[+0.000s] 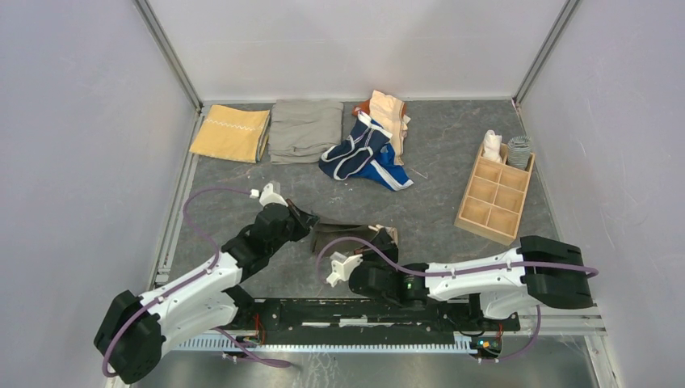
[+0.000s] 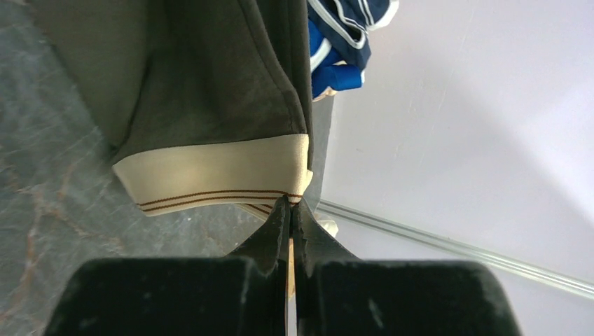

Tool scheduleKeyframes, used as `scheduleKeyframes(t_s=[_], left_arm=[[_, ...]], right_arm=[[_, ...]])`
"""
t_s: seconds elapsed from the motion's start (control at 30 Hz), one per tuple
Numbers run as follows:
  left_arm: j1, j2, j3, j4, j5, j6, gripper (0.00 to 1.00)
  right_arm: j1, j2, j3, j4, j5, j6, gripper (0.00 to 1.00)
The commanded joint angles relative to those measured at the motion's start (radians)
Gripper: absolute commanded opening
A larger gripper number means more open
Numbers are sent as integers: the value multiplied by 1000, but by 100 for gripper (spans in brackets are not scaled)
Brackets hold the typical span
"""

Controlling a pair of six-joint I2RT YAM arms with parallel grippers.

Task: Roll the underwear
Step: Fold the underwear at the center of the board.

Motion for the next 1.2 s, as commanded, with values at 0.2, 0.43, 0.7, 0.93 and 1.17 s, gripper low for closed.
scheduleKeyframes(t_s=[0.2, 0.43, 0.7, 0.93, 1.17], left_arm=[[-2, -92, -147, 79, 92, -4, 2], [-2, -109, -133, 61, 95, 6, 2], [-2, -71, -34, 17, 52, 44, 3], [-2, -36, 120, -103, -59, 108, 25], [-2, -25, 169, -145, -68, 154, 39]], right_arm=[[59, 21, -50, -80, -29, 150, 0], [60, 4, -10, -99, -73, 176, 0], [-20, -29, 46, -167, -217, 261, 0], [-217, 7, 157, -255, -436, 327, 0], [-468, 148, 313, -367, -716, 392, 0]])
